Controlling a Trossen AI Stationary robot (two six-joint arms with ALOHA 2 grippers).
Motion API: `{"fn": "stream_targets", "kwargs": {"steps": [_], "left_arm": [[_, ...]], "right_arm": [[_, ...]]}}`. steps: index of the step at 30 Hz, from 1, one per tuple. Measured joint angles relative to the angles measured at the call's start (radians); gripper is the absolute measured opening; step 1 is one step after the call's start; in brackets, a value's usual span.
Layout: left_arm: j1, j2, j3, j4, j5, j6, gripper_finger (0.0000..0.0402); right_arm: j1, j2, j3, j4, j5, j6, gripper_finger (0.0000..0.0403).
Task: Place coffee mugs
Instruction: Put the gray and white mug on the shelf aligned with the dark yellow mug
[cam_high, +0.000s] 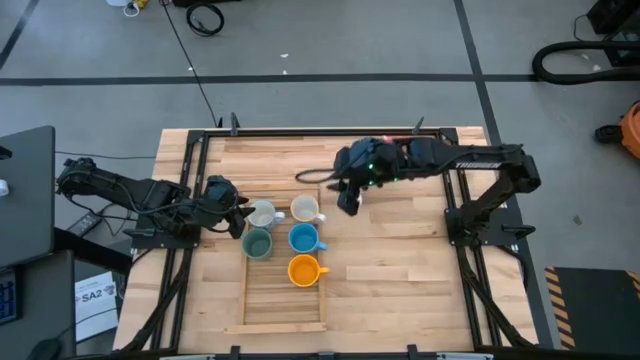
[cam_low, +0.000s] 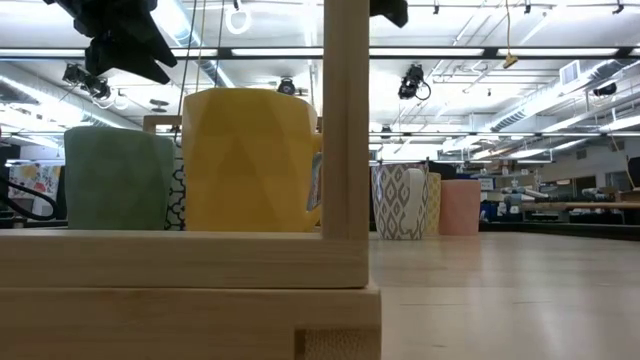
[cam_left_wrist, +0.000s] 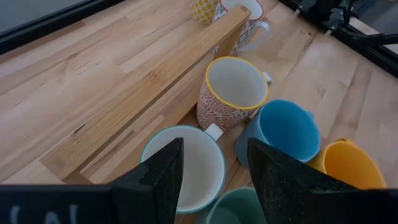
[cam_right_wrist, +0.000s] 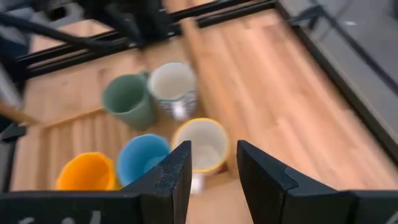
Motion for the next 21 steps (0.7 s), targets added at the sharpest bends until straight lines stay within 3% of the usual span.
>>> {"fn": "stream_targets", "kwargs": {"steps": [8,15,21], "left_arm": [[0.0,0.0,0.0,0.001,0.0,0.0,0.0183],[0.0,0.0,0.0,0.002,0.0,0.0,0.0183],[0.0,0.0,0.0,0.002,0.0,-0.001,0.0183]], "right_arm": [[-0.128,-0.016,0.0,-0.11,0.007,0.01,0.0133],[-0.26,0.0,-0.003,-0.277,0.008,0.1,0.0133],[-0.327,-0.001,-0.059,-0.298,0.008,0.219,0.0133]]}}
